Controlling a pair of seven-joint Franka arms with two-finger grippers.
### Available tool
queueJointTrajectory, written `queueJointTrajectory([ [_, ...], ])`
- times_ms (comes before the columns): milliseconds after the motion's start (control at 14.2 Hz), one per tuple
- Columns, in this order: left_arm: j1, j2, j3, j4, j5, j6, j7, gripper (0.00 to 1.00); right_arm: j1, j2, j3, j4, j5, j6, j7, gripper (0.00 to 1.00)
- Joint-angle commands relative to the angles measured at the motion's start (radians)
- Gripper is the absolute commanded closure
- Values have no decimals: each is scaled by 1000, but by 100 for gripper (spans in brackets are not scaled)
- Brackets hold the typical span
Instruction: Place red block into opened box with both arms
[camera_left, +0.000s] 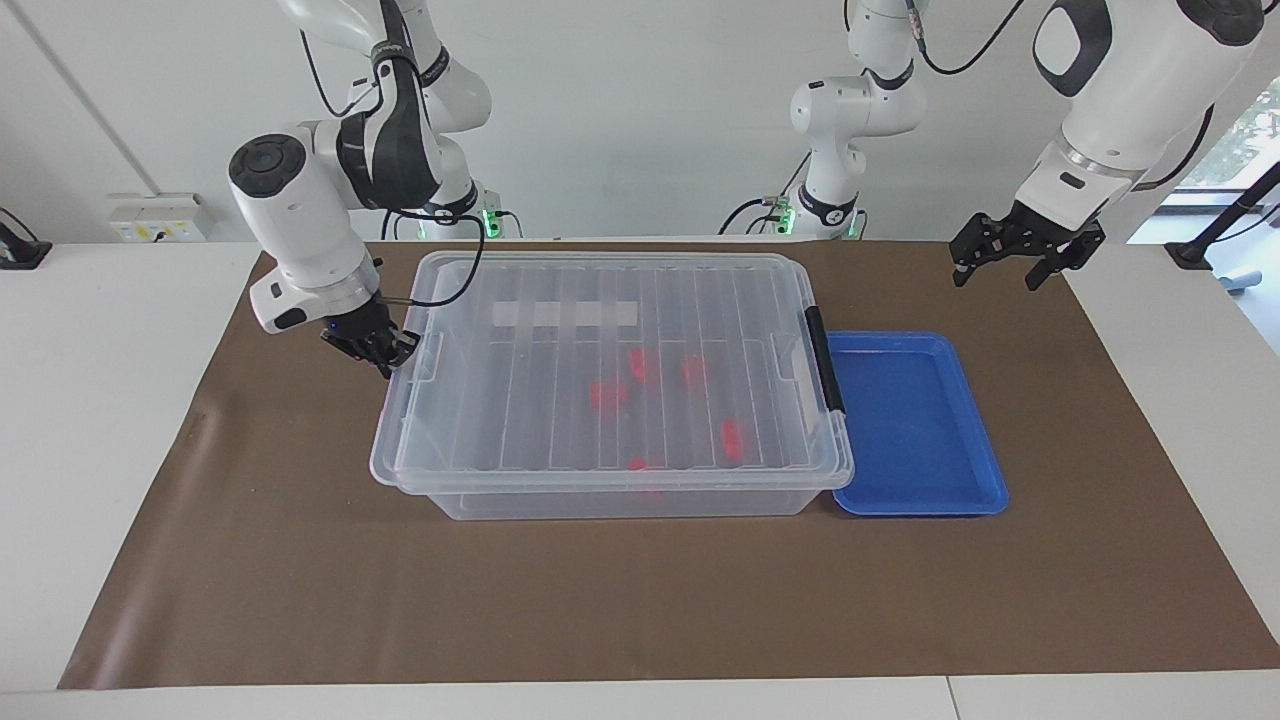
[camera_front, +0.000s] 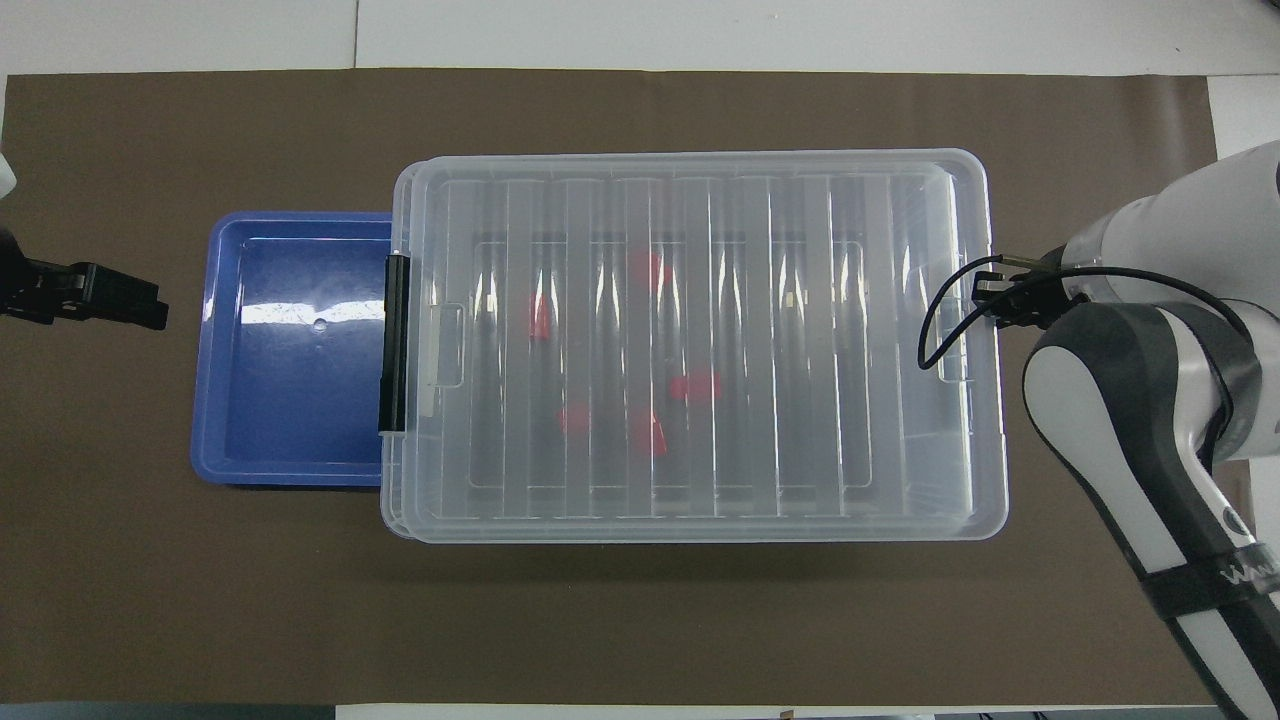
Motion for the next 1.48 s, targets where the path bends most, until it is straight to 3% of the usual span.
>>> queueJointTrajectory([
  [0,-10,-15,11,-3,-10,-12,5,0,-5,-18,2,-10,7,-9,14,100],
  [211,-8,-15,11,-3,-10,-14,5,0,-11,-14,2,94,10,-104,12,100],
  [282,-10,-15,11,-3,-10,-14,5,0,-19,-14,1,120,23,-133,9,89],
  [352,-8,-15,11,-1,-10,-12,5,0,-25,-20,-4,143,66,-167,2,6],
  [423,-8,-15,11,-3,-10,-12,5,0,-34,-30,-5,152,77,-190,-20,0],
  [915,-8,-15,11,-3,-10,-12,5,0,-70,-55,-15,352,18,-495,-136,0],
  [1408,-8,-15,11,-3,-10,-12,5,0,-89,-67,-10,338,-24,-451,-152,0],
])
